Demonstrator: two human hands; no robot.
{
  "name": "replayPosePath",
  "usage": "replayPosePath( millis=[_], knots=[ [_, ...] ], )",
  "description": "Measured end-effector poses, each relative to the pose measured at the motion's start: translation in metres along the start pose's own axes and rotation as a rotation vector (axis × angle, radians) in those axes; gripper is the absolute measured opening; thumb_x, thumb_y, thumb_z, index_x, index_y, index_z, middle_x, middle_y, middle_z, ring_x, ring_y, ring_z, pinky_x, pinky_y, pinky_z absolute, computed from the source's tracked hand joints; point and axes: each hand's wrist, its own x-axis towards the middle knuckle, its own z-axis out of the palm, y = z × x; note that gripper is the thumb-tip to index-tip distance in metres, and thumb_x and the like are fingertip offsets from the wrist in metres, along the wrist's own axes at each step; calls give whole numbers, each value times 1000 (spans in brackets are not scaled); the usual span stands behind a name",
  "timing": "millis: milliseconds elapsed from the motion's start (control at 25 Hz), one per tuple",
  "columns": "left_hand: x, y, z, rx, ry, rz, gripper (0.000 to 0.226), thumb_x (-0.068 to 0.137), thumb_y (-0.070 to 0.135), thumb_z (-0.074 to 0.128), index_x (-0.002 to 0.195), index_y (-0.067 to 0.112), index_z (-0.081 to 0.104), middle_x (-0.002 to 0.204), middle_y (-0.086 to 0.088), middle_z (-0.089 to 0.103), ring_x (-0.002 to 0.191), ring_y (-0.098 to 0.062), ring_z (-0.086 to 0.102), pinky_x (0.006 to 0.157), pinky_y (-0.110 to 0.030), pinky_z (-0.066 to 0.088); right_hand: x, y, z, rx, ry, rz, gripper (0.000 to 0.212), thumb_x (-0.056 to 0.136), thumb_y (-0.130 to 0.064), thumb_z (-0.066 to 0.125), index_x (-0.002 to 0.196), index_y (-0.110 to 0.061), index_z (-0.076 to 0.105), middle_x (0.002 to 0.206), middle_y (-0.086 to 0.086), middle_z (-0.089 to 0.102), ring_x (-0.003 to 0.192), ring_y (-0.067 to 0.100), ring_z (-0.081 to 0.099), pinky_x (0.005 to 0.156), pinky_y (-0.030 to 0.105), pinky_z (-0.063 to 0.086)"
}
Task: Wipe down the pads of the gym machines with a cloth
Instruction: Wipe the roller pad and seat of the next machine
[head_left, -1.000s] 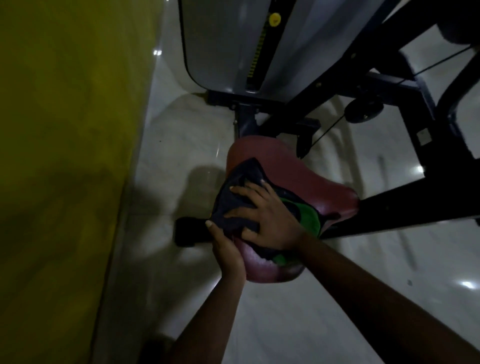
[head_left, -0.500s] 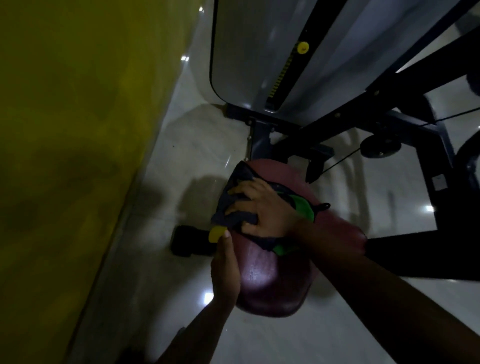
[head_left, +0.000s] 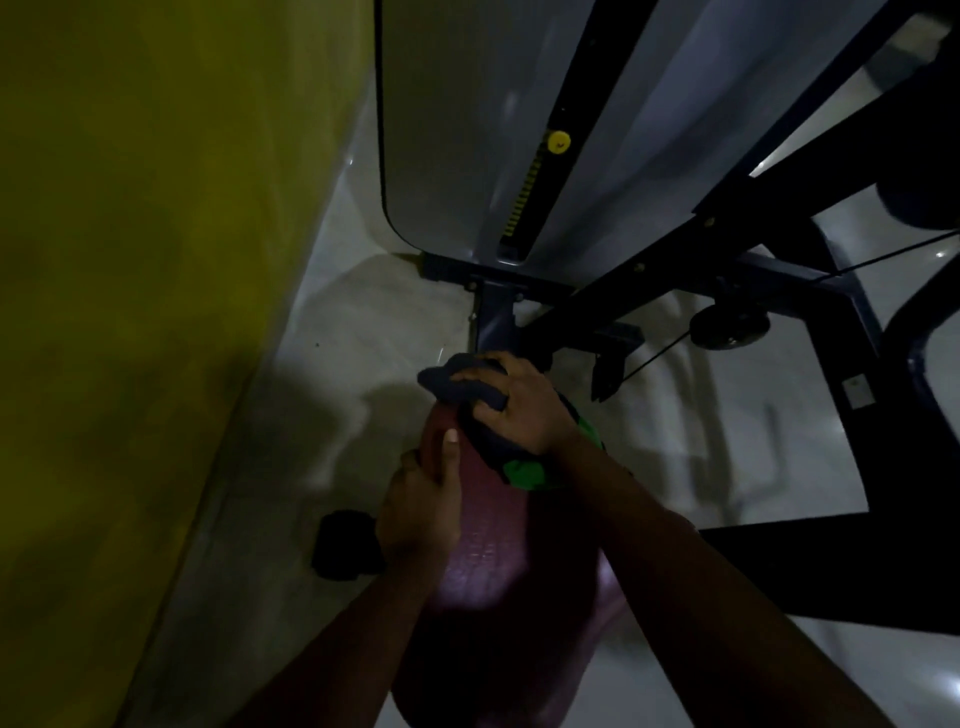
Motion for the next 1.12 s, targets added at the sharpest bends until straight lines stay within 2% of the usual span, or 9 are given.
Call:
replayPosePath(
  millis=[120,200,320,440,640,800,920,1040,1120],
  knots=[
    [1,0,0,45,42,17,70,87,67,28,123,12,51,118,-15,61,107,-36,58,80,-37,42,-32,11,-7,75,98,221,64,77,-57,30,132,-33,48,141,11,40,119,33,47,97,42,43],
    [1,0,1,50,45,16,69,87,66,31,120,10,53,115,-17,62,105,-36,58,82,-39,44,-62,9,-11,108,96,359,63,82,-58,36,139,-32,38,147,13,30,121,33,46,95,37,42],
    [-2,0,2,47,52,35,65,89,63,32,118,9,54,116,-18,61,107,-37,57,84,-39,43,-116,1,-19,-47,71,440,65,83,-64,33,143,-38,26,151,10,25,118,32,50,86,36,47],
    [1,-2,1,51,27,30,69,89,65,28,120,9,52,119,-19,60,107,-37,56,85,-40,42,-157,8,-27,-124,111,469,74,74,-67,20,139,-36,34,144,6,38,113,29,54,83,35,46],
    [4,-6,3,45,32,26,73,88,67,26,120,7,50,118,-20,59,106,-38,57,90,-44,45,-142,-14,-12,-189,312,770,70,68,-58,24,126,-32,52,128,11,53,107,36,54,87,44,39],
    [2,-7,2,-11,27,44,76,87,69,26,122,5,50,118,-21,59,105,-38,57,88,-43,45,-126,-89,25,-218,368,754,58,65,-50,39,119,-38,57,131,11,55,110,36,56,86,54,43],
    [1,-14,0,-114,1,50,72,89,67,27,119,7,55,114,-19,61,101,-36,59,86,-42,46,-126,-127,44,-164,340,718,55,63,-48,42,117,-43,55,130,7,56,106,34,57,79,50,48],
    [-7,-28,-9,-391,-208,50,74,84,73,32,119,14,58,118,-13,63,102,-31,60,93,-47,48,-140,-132,51,-60,376,663,42,66,-39,52,107,-39,63,123,6,59,98,35,58,71,44,50],
    [-14,-48,-16,-453,-320,24,82,74,80,37,126,18,54,125,-10,60,107,-29,59,96,-50,47,-149,-137,45,87,409,636,39,68,-26,61,106,-32,67,127,8,57,103,38,55,79,45,47]
  ],
)
